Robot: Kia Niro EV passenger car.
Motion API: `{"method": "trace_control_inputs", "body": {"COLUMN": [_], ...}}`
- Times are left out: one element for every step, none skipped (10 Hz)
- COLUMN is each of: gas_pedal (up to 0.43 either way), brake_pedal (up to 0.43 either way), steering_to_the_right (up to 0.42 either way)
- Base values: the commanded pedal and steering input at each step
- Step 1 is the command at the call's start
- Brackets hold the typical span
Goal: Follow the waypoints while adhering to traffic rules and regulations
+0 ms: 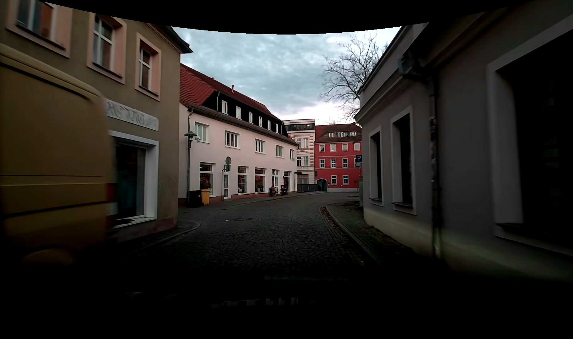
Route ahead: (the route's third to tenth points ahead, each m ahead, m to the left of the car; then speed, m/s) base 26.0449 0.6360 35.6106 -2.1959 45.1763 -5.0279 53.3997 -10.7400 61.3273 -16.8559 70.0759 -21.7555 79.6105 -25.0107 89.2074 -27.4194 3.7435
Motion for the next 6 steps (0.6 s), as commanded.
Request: {"method": "trace_control_inputs", "body": {"gas_pedal": [0.059,0.059,0.059,0.079,0.087,0.098], "brake_pedal": [0.000,0.000,0.000,0.000,0.000,0.000], "steering_to_the_right": [-0.016,-0.020,-0.028,-0.036,-0.041,-0.045]}}
